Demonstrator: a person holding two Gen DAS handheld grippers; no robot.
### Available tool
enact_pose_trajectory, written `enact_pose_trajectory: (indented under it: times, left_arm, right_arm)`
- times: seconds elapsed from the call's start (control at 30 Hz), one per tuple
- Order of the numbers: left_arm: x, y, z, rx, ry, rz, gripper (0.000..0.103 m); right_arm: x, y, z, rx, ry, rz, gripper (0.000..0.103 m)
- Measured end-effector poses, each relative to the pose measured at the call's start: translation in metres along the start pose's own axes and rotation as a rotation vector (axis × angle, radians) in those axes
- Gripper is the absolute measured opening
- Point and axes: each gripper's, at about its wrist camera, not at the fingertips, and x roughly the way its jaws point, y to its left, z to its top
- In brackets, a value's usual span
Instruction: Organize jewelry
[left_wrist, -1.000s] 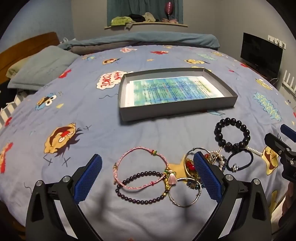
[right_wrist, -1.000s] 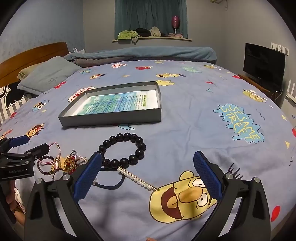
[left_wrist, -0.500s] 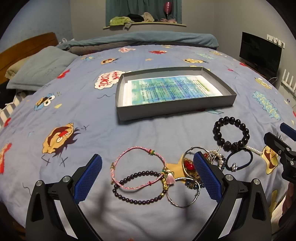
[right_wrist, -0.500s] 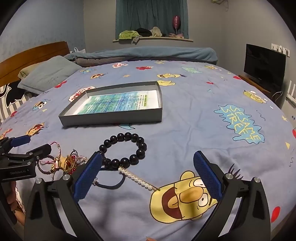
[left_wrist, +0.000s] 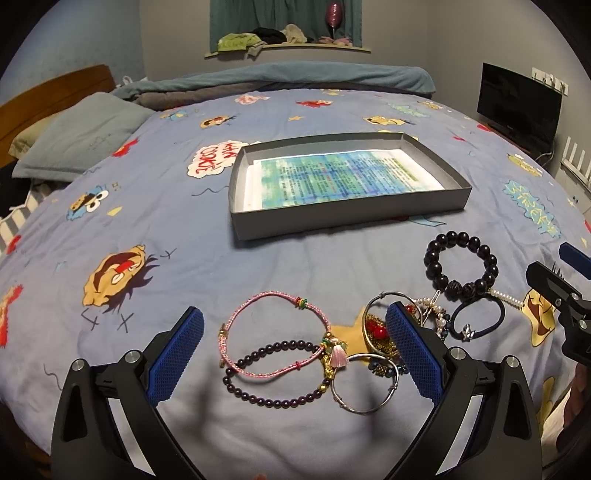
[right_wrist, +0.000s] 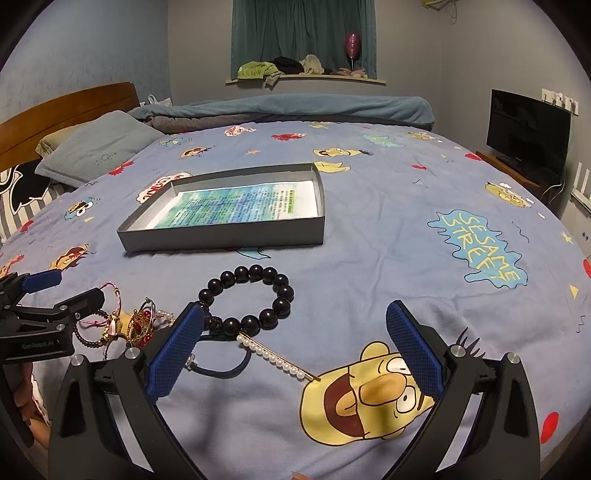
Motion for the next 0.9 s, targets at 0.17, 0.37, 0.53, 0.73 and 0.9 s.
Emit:
enact_pose_trajectory:
  times: [0.17,0.37,0.53,0.73,0.9]
  left_arm:
    - [0.0,-0.0001,0.0002,0.0,-0.002,-0.001,0.098]
    - [-0.0004,0.0009,0.0001,0.0,-0.002,-0.001,0.098]
    - [-0.0006,0.0018,0.0001,-0.001,-0.001,0.002,0.098]
    - [-0.0009,0.0029,0.0007,-0.001,0.001,0.003,0.098]
    - [-0.001,0.0037,0.0004,-0.002,0.001,0.003,0.098]
  right_arm:
    - [0.0004,0.0002,-0.0003,-0.001,0.006,0.002,0.098]
    - [-0.0002,0.0,-0.0013,0.0,0.001,0.001,0.098]
    - [0.0012,0.0009,-0.0012,-0.003,0.005,-0.002,0.098]
    - [0.0024,0.0011,-0.0009,-0.003,0.006,0.001,0.098]
    - [0.0034,0.0013,-0.0008,-0.003,0.01,-0.003,0.098]
